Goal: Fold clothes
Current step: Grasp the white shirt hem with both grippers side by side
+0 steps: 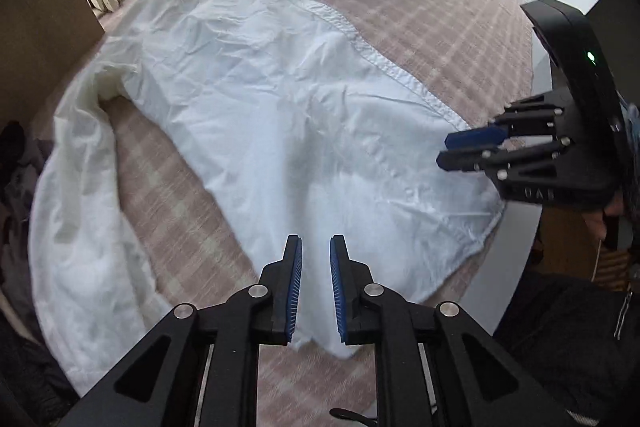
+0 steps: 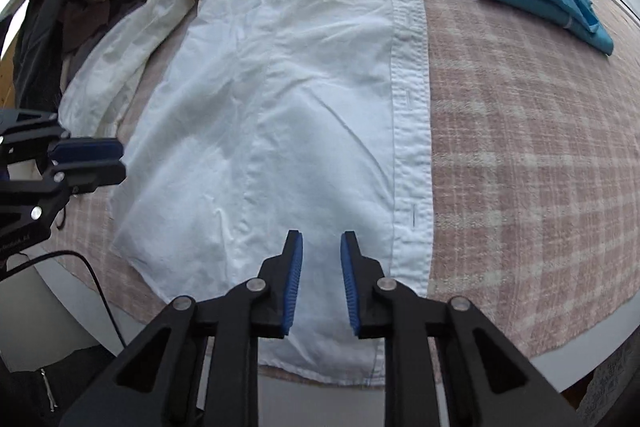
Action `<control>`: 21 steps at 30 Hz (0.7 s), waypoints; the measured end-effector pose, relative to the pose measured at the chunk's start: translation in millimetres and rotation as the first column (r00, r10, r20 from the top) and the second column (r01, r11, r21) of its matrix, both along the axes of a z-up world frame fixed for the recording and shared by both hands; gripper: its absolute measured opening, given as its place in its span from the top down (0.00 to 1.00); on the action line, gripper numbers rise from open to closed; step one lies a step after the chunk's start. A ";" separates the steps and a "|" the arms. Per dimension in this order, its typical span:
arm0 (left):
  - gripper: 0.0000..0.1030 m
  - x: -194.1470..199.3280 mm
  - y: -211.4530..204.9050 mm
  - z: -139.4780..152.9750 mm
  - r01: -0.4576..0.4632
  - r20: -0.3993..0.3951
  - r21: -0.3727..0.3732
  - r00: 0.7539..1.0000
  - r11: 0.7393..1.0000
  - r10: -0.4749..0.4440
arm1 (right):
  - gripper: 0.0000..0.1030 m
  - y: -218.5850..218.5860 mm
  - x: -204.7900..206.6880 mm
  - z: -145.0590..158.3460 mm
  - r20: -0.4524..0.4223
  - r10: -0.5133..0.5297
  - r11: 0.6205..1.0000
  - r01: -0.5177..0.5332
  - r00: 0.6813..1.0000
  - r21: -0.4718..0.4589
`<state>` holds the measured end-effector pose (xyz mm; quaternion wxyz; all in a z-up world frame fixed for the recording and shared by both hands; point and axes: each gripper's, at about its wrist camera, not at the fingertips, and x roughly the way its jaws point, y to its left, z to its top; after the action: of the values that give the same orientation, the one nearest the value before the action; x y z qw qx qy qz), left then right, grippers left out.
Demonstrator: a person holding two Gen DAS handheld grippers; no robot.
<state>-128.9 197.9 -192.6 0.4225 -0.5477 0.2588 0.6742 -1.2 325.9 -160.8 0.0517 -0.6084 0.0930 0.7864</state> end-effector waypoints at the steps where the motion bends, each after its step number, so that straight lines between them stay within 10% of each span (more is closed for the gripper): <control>1: 0.86 0.7 0.7 -14.6 0.000 0.007 -0.031 1.000 1.000 0.000 | 0.85 0.8 1.1 -4.7 0.011 0.020 1.000 -0.020 1.000 0.022; 8: 0.87 1.4 -47.8 -13.1 -0.026 0.057 -0.051 0.998 0.998 0.029 | 0.96 32.7 13.7 7.7 0.074 0.010 0.999 -0.012 0.997 0.032; 15: 0.84 -52.7 -1.8 8.0 -0.116 0.060 0.152 0.992 0.982 0.108 | 0.96 15.0 -56.4 18.7 -0.071 0.089 0.995 -0.091 0.994 -0.029; 21: 0.83 -86.8 6.8 -28.4 -0.145 -0.045 0.033 0.988 0.989 0.147 | 1.00 17.0 -93.6 -9.6 0.047 0.114 0.994 -0.113 0.992 -0.012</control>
<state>-215.6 204.7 -221.0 0.3737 -0.5427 0.2181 0.7199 -94.9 342.9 -170.4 0.0063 -0.6314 0.0608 0.7730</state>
